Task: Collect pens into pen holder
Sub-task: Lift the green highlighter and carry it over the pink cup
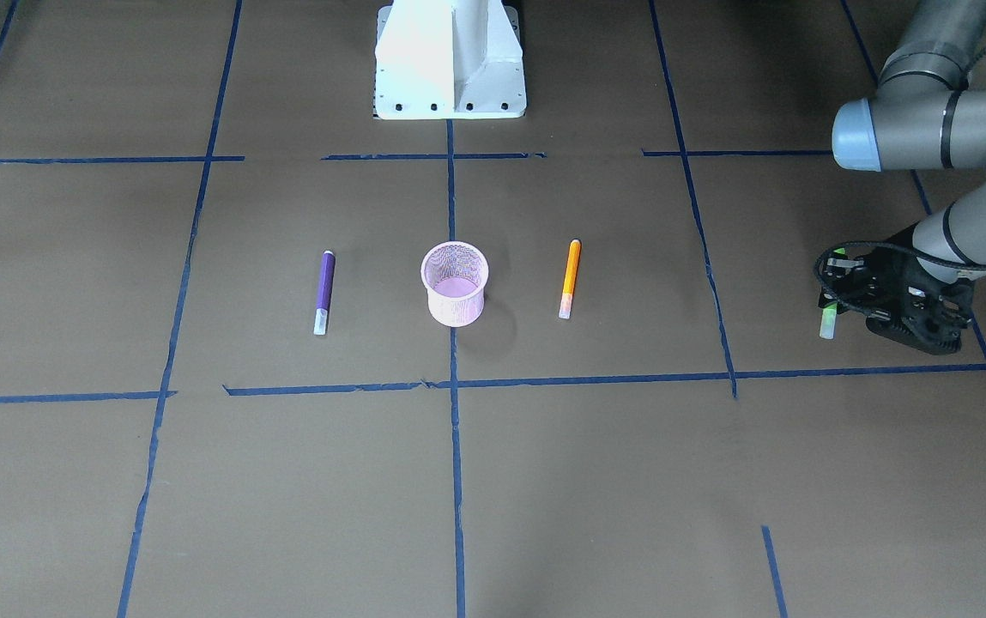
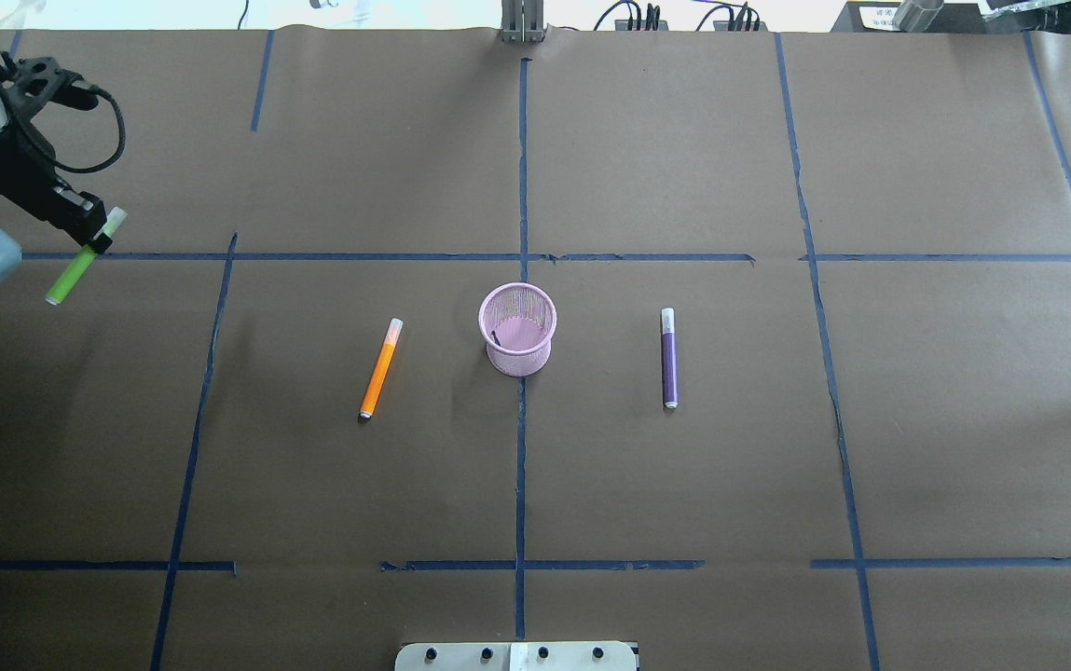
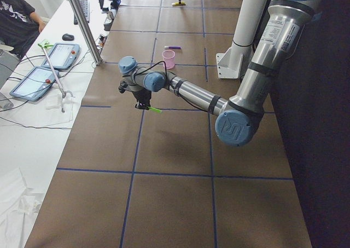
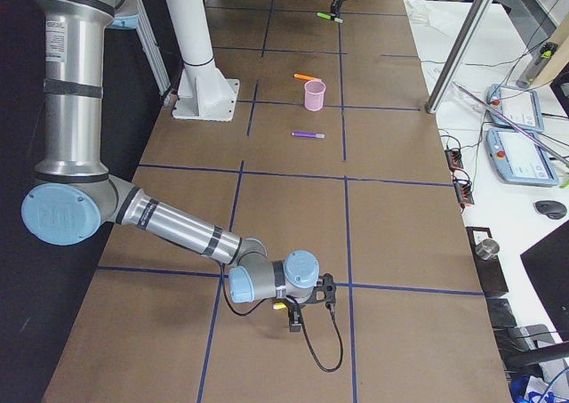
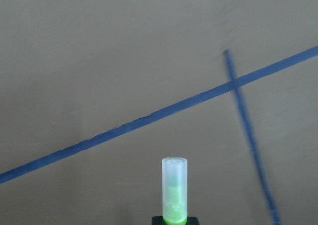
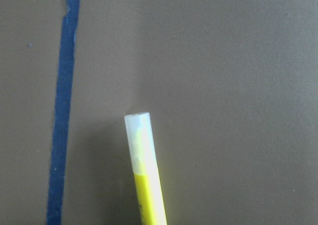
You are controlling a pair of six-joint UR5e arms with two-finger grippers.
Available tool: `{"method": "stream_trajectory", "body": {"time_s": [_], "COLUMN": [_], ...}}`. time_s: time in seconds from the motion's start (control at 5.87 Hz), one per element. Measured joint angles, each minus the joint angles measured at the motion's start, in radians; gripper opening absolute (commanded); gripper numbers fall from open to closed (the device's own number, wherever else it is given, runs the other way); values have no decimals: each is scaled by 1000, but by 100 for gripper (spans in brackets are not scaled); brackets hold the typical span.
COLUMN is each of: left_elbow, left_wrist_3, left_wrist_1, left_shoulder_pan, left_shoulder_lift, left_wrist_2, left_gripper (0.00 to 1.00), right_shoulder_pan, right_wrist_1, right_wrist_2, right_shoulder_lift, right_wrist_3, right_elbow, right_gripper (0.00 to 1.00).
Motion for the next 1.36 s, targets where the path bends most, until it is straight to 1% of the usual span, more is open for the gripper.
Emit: {"method": "stream_trajectory", "body": {"time_s": [0.34, 0.51, 0.85, 1.02, 1.19, 1.36], "left_elbow": [-21, -25, -18, -10, 5, 23], "left_wrist_3": [-32, -93, -283, -378, -468, -537], "left_wrist_1": [120, 151, 158, 122, 31, -87], "left_shoulder_pan": [10, 38, 158, 205, 242, 270], "left_shoulder_lift": [-126, -187, -307, -356, -381, -388], "left_wrist_2": [1, 2, 9, 9, 10, 9], "left_gripper": [2, 2, 2, 2, 2, 2], "right_shoulder_pan": [-10, -12, -13, -13, -13, -13], "right_wrist_1": [2, 2, 3, 3, 3, 3], "right_wrist_2": [8, 19, 33, 35, 36, 40], "right_shoulder_lift": [2, 2, 2, 1, 1, 1], "right_wrist_3": [6, 7, 7, 7, 7, 8], "right_elbow": [1, 1, 1, 2, 2, 3], "right_gripper": [100, 100, 100, 100, 100, 100]}}
